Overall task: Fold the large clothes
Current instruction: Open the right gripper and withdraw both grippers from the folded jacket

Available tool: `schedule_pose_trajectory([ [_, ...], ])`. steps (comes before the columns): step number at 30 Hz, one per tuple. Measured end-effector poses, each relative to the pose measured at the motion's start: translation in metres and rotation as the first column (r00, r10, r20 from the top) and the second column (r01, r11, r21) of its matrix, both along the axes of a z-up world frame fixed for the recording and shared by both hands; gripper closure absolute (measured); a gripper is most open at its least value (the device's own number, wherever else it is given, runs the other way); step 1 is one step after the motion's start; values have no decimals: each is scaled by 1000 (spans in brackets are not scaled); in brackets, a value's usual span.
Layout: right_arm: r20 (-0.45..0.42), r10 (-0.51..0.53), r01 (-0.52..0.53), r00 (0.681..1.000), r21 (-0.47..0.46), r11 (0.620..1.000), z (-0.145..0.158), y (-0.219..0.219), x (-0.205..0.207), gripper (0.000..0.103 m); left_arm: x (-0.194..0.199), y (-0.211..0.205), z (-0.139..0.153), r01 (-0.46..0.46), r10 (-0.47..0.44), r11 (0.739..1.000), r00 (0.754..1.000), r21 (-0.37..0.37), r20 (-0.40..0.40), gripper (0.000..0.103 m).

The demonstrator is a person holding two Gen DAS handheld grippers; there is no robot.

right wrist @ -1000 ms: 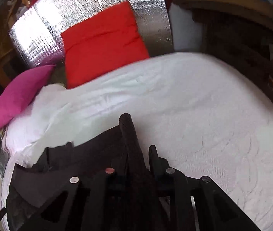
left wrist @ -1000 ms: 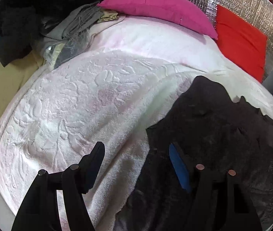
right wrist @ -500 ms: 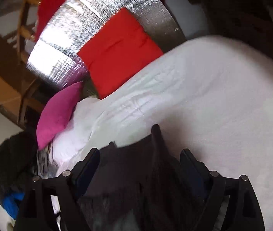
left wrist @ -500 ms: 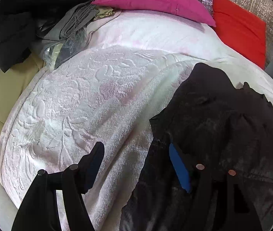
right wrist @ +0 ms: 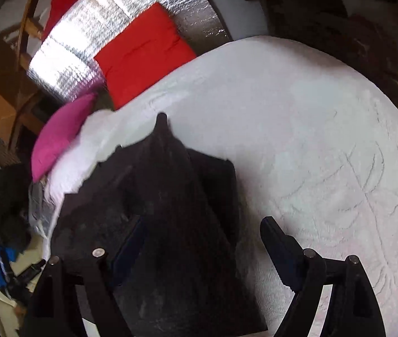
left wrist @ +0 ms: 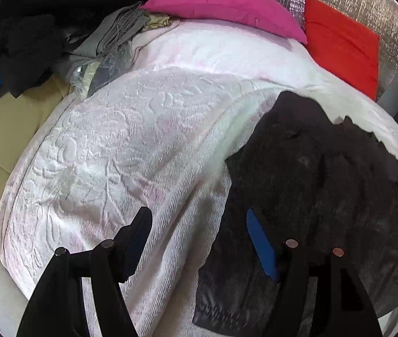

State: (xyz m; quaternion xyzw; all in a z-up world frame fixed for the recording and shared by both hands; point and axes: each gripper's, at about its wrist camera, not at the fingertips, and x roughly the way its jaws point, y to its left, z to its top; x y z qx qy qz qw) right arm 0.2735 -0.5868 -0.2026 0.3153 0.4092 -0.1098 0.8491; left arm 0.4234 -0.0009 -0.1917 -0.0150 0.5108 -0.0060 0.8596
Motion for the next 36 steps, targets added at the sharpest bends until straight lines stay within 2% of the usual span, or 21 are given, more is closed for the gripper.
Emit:
schedule_pose_trajectory([
  [1,-8,8,-8,1000,-4,1000,-3,4,2,20,-1,-1,-3,6,-6,1000,1000,-3,-11,33],
  [2,-14,24,-24,1000,-4,1000,-7,8,5,33,-2,-1,-7,16,-16,1000,1000,-8,-22,33],
  [3,-27,51,-51,998,-8,999,-12,14,8,58,-3,-1,-9,22,-22,1000,999,-11,-26,33],
  [4,-50,68,-69,996,-27,997,-15,20,11,66,-4,-1,-11,23,-23,1000,1000,-14,-22,33],
  [6,-58,69,-74,996,-82,994,-15,31,10,74,-6,1,-11,16,-16,1000,1000,-12,-6,48],
  [9,-15,29,-30,999,-134,991,1,40,0,76,-8,5,-14,-22,22,1000,1000,21,-19,50],
  [10,6,15,-14,1000,-142,990,6,41,-6,76,-13,8,-11,-26,27,1000,999,4,-17,50],
  [11,36,8,-3,999,-143,990,12,42,-14,75,-18,8,-8,-24,23,1000,1000,-16,-10,50],
  [13,85,-9,15,996,-73,997,17,40,-30,73,-33,11,2,-19,20,998,1000,-65,19,44],
  [14,101,-29,30,994,-13,999,18,37,-39,68,-43,14,7,-22,26,995,999,-94,42,34],
  [15,127,-38,31,991,58,998,18,34,-48,48,-53,18,11,-26,35,991,997,-130,69,28],
  [17,195,-67,29,979,188,982,17,35,-66,15,-69,22,15,-24,44,982,994,-188,101,26],
  [20,288,-63,-41,955,341,939,10,45,-86,15,-97,24,12,12,23,943,995,-332,101,25],
  [24,269,-88,-60,959,498,865,-20,69,-100,15,-120,16,-11,18,-11,864,1000,-503,18,25],
  [29,197,-125,-1,972,539,842,-45,89,-88,15,-117,-4,-35,-26,-16,812,998,-582,-67,25],
  [32,154,-172,59,973,553,831,-56,90,-80,15,-110,-7,-46,-88,27,766,994,-637,-105,23],
  [36,128,-254,143,959,555,820,-68,88,-66,15,-96,-8,-60,-170,91,721,984,-672,-151,23],
])
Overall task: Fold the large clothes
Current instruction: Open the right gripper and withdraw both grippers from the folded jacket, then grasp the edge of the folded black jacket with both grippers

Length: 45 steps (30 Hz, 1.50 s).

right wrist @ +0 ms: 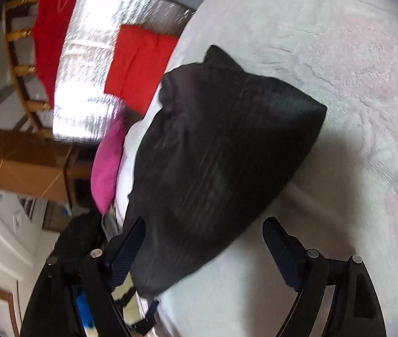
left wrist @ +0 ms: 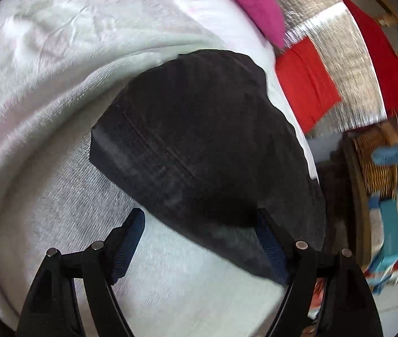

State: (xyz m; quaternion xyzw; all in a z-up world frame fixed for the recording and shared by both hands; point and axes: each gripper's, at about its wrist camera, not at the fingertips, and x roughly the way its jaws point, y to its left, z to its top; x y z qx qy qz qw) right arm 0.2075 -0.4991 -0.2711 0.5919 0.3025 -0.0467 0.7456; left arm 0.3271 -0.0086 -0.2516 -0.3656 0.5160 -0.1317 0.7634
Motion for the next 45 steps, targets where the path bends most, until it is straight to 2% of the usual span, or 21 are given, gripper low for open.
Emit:
schedule_pose_trajectory([
  [3,-14,-43,43,999,11,999,-9,-1,19,15,10,-1,-7,-42,41,998,999,-45,-11,23],
  [8,-8,-114,114,993,-34,993,-5,-1,35,15,21,-7,-8,-80,80,995,997,-61,2,23],
  [10,-10,-135,134,991,-65,989,-2,-1,38,20,23,-6,-7,-97,98,994,995,-49,10,30],
  [12,-30,-165,161,986,-113,980,0,1,42,42,30,-9,-6,-99,100,995,995,-26,19,44],
  [15,-41,-162,152,986,-171,973,5,5,48,56,34,-16,0,-84,84,996,995,17,48,60],
  [18,-20,-136,126,991,-262,957,23,11,43,63,36,-21,12,-75,69,995,993,61,100,72],
  [23,-10,-95,86,995,-337,937,41,21,29,66,19,-12,29,-70,57,994,987,82,147,78],
  [30,-10,-52,44,999,-370,928,55,25,-26,66,-31,-3,38,-13,-6,992,988,123,152,79],
  [33,-24,-39,28,999,-370,929,47,25,-48,66,-54,-8,31,5,-35,983,987,186,160,78],
  [34,-40,-31,14,999,-368,930,42,23,-51,66,-55,-11,28,16,-50,976,987,215,153,75],
  [36,-68,-9,-14,998,-335,942,31,16,-49,63,-53,-17,24,31,-64,963,991,268,115,63],
  [37,-74,-1,-23,997,-322,946,28,13,-49,61,-51,-17,24,42,-71,961,993,272,98,62],
  [38,-78,7,-30,997,-294,955,27,9,-49,57,-50,-17,26,61,-84,960,994,274,75,59],
  [39,-93,11,-35,996,-260,965,26,6,-51,47,-50,-16,27,72,-92,957,994,281,59,50],
  [41,-134,30,-58,991,-208,976,26,1,-57,42,-56,-13,31,120,-128,948,992,295,9,40],
  [43,-153,75,-105,985,-196,975,31,-1,-68,43,-69,-8,36,160,-164,943,986,293,-10,40],
  [45,-209,138,-187,968,-235,954,43,-2,-83,42,-83,0,42,216,-213,925,976,313,-47,39],
])
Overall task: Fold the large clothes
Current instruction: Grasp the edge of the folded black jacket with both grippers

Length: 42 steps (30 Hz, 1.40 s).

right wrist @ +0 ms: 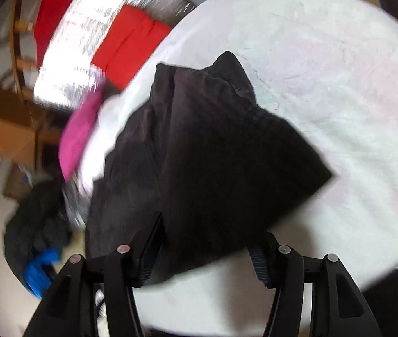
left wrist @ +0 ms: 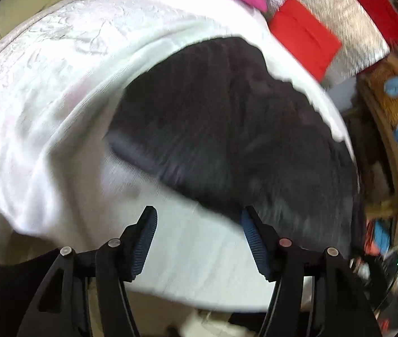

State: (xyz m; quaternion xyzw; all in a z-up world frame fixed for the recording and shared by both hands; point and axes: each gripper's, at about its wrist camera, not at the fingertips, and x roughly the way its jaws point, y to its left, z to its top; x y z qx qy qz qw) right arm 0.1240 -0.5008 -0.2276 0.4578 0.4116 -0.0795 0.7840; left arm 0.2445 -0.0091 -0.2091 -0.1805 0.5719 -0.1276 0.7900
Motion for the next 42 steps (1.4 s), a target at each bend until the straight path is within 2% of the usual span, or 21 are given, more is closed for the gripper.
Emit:
schedule_pose_trajectory([
  [2,-28,63,-64,998,-37,997,15,-2,-14,42,-10,10,16,27,-27,1000,999,8,25,39],
  [5,-33,103,-107,994,-148,983,48,-7,-35,42,-10,21,56,5,-20,995,989,102,146,38],
  [7,9,97,-93,995,-208,974,71,-16,-41,42,-3,28,76,-23,-11,989,972,143,236,25],
  [8,33,85,-75,996,-244,967,82,-21,-38,39,9,26,85,-49,-3,982,961,180,277,20],
  [10,60,55,-33,997,-316,948,97,-26,-24,34,34,17,88,-83,1,964,952,254,307,20],
  [11,76,47,-18,996,-346,938,100,-28,-11,34,52,9,83,-74,-15,955,955,288,298,20],
  [13,82,44,-11,996,-360,933,99,-31,17,33,85,-4,63,-58,-27,935,972,350,232,20],
  [16,41,19,-2,999,-391,920,84,-36,65,33,125,-11,28,-57,-3,915,989,400,146,20],
  [19,-16,-2,-5,1000,-453,891,65,-39,108,33,139,-5,7,-79,28,913,991,400,131,20],
  [21,-44,-13,-9,999,-460,888,52,-46,133,33,145,-6,-1,-79,33,927,991,366,130,21],
  [22,-52,-13,-11,999,-446,895,48,-50,139,33,146,-7,-1,-83,36,932,990,352,138,22],
  [23,-60,-9,-17,998,-421,907,42,-54,148,33,148,-11,-3,-85,37,937,989,338,145,31],
  [24,-61,-5,-20,998,-400,916,37,-57,156,33,151,-13,-3,-79,34,946,989,316,144,45],
  [26,-73,9,-37,997,-388,921,30,-58,169,33,154,-13,-2,-64,28,960,991,274,133,57],
  [28,-94,46,-79,995,-383,921,24,-53,179,37,157,-16,-2,-56,14,958,988,280,152,63],
  [30,-115,66,-106,991,-385,917,20,-47,184,64,158,-24,2,-49,-10,949,983,312,185,77],
  [31,-136,62,-114,989,-411,904,18,-43,186,66,158,-29,3,-38,-27,946,981,321,194,82],
  [33,-126,62,-112,990,-450,886,23,-37,188,82,160,-37,5,-28,-49,938,976,347,213,89],
  [35,-90,49,-87,995,-479,874,33,-35,187,86,163,-41,7,-36,-54,930,970,365,235,91],
  [39,-37,24,-40,999,-527,849,42,-34,189,86,177,-43,2,-54,-50,914,968,401,244,94],
  [42,-97,13,-59,995,-491,869,20,-39,197,86,177,-44,-6,-62,-37,905,974,420,224,94],
])
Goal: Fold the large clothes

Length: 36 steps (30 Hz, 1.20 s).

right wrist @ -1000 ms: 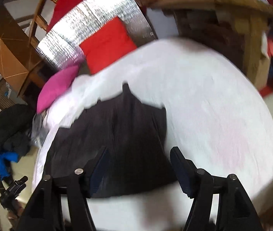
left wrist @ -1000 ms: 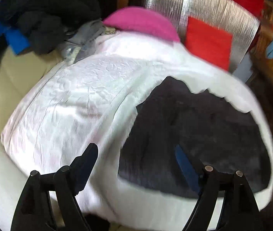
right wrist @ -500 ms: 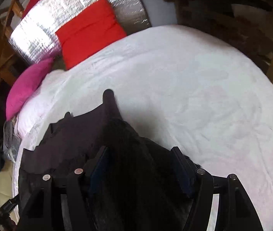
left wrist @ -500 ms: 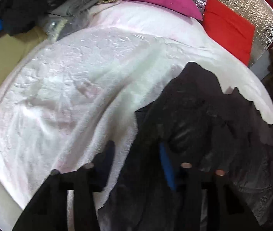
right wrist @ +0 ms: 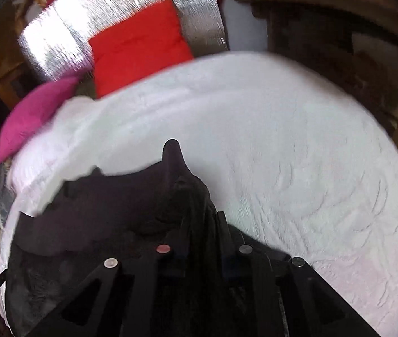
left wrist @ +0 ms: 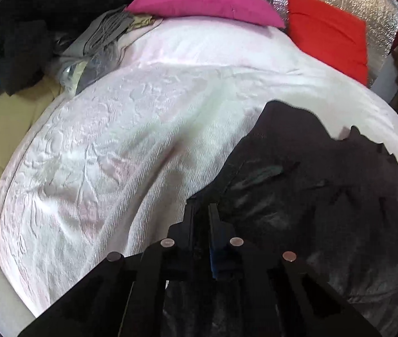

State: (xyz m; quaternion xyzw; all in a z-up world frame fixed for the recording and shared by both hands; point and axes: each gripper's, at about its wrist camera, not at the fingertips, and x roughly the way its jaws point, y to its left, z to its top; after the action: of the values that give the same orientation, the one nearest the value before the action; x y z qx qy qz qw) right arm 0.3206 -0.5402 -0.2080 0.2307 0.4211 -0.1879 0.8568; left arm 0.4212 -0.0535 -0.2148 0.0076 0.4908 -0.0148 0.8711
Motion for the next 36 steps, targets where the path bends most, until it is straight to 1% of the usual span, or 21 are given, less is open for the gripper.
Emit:
schedule_pose_trajectory([
  [1,-10,-2,2,1000,34,999,-4,-3,0,86,-4,-1,3,3,-4,1000,1000,12,11,94],
  [2,-2,-2,2,1000,56,998,-3,-5,-3,82,-9,-3,6,11,-11,1000,1000,28,27,94],
  [4,32,-6,2,999,98,995,6,-9,-10,82,-18,-5,14,23,-26,999,998,47,58,93],
  [5,49,-5,-1,999,120,993,10,-11,-16,80,-23,-5,18,32,-36,998,997,50,72,90],
  [6,63,-3,-6,998,138,990,14,-12,-22,75,-27,-5,21,38,-43,998,995,50,85,83],
  [7,71,-3,-8,997,151,989,16,-14,-25,71,-32,-4,26,41,-46,998,993,55,107,79],
  [8,81,-5,-9,997,171,985,19,-15,-33,54,-37,-4,31,40,-48,997,991,62,128,72],
  [9,90,-3,-14,996,188,982,22,-15,-40,27,-42,-3,35,40,-51,997,987,72,152,66],
  [10,110,-3,-20,994,202,979,24,-16,-47,22,-46,-2,39,42,-55,996,984,79,170,64],
  [12,145,-7,-20,989,186,982,31,-13,-58,22,-54,-2,46,45,-63,995,976,94,206,63],
  [15,157,23,-44,987,131,990,39,-10,-67,22,-64,0,55,56,-80,993,968,107,239,62],
  [17,158,32,-50,987,114,992,42,-10,-73,22,-68,0,57,60,-90,991,963,121,254,62],
  [20,165,38,-60,986,130,990,43,-15,-81,22,-74,2,60,63,-101,987,955,145,279,60],
  [22,171,28,-55,985,154,987,43,-19,-90,22,-75,3,60,59,-98,988,954,142,282,59],
  [25,176,40,-73,984,186,980,40,-20,-90,22,-75,4,60,48,-88,988,955,144,282,59],
  [29,149,84,-106,985,145,984,37,-6,-78,22,-75,0,60,47,-89,987,954,151,286,59],
  [33,61,115,-121,991,95,988,23,11,-58,24,-74,-3,58,53,-99,985,954,166,283,59],
  [34,40,120,-122,992,77,990,19,14,-54,24,-74,-4,57,54,-100,984,955,169,280,59],
  [35,15,125,-126,992,55,991,15,18,-50,32,-74,-4,56,54,-101,984,956,170,277,59],
  [36,-9,128,-128,992,37,991,11,21,-46,44,-73,-4,55,54,-100,984,956,171,275,59],
])
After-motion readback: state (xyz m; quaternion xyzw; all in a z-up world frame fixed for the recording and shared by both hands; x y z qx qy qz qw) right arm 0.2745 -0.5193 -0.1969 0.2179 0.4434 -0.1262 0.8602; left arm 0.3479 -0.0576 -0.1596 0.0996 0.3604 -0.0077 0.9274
